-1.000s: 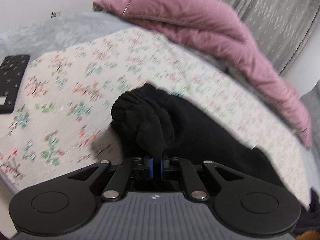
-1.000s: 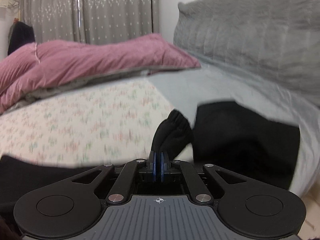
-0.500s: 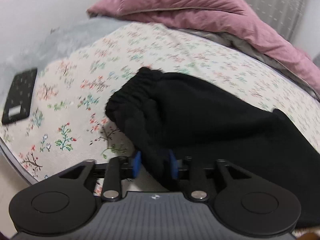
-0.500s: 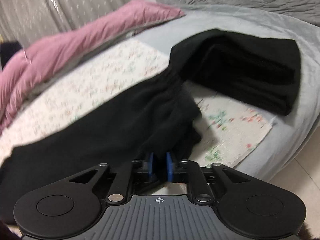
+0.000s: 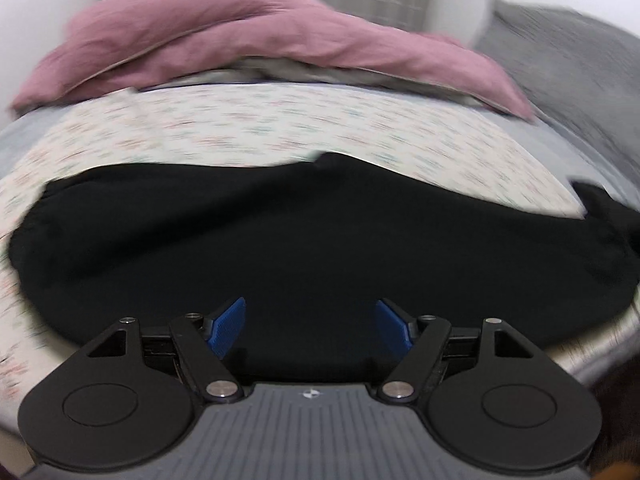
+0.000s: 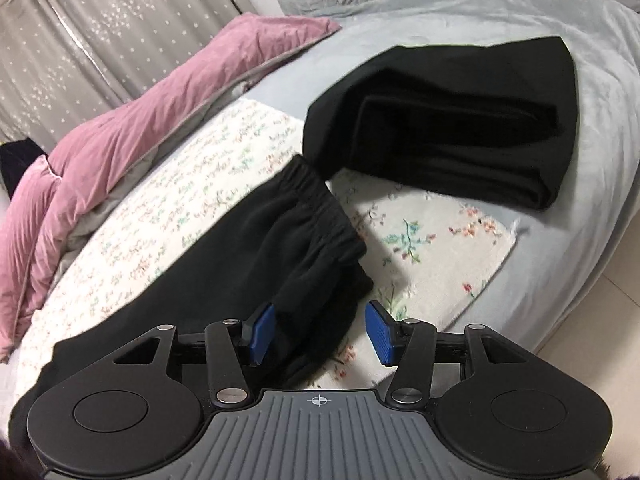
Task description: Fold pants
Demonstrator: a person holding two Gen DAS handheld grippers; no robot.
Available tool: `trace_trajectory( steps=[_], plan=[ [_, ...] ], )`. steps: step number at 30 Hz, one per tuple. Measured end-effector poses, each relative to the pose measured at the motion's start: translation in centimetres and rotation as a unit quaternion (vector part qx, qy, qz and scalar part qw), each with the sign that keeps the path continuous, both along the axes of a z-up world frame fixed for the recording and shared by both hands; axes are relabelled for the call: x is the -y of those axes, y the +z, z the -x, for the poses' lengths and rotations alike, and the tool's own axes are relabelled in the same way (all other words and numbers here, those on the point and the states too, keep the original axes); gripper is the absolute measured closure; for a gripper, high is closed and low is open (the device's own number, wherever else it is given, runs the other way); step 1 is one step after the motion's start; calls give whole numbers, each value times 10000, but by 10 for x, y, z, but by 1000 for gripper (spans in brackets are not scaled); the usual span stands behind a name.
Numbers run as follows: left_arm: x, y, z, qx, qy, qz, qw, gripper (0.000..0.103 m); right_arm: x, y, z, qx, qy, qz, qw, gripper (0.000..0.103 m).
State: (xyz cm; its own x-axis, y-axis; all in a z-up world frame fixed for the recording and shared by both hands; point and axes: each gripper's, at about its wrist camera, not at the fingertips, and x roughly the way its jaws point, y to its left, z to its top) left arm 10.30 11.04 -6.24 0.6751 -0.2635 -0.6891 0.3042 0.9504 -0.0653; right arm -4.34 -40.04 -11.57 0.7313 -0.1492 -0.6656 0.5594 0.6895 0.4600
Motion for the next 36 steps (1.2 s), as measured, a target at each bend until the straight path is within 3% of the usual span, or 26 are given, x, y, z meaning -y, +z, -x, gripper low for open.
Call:
trace_trajectory(
  steps=[5,14,17,18,20,22,25,29,32,36],
  plan=[
    [44,-17,7,76,-1148,-250,9930,18,12,-3,4,53,-119,-178,9998,52],
    [79,-36,21,487,-2486,-905,9631,20,14,0,-4,133,51,-177,9997,52],
    [94,-45,23,720,-2696,-1493,9486,29,19,0,-14,166,2,-201,9997,52],
    [95,-47,23,796,-2747,-1570,9453,38,22,0,-19,179,-4,-227,9996,52],
    [93,-46,21,772,-2802,-1484,9453,54,26,0,-29,156,-29,-233,9996,52],
    [93,-44,16,681,-2775,-1323,9491,60,28,2,-36,77,-89,-132,9998,57],
    [91,-41,12,583,-2714,-1133,9540,63,30,7,-45,-15,-163,152,9998,81],
    [87,-40,14,450,-2747,-980,9555,63,30,18,-47,51,-216,287,9993,85],
    [89,-42,15,430,-2727,-1032,9556,44,27,29,-47,160,-208,425,9988,86],
    [91,-39,17,511,-2761,-937,9552,42,23,52,-51,392,-172,508,9978,86]
  ],
)
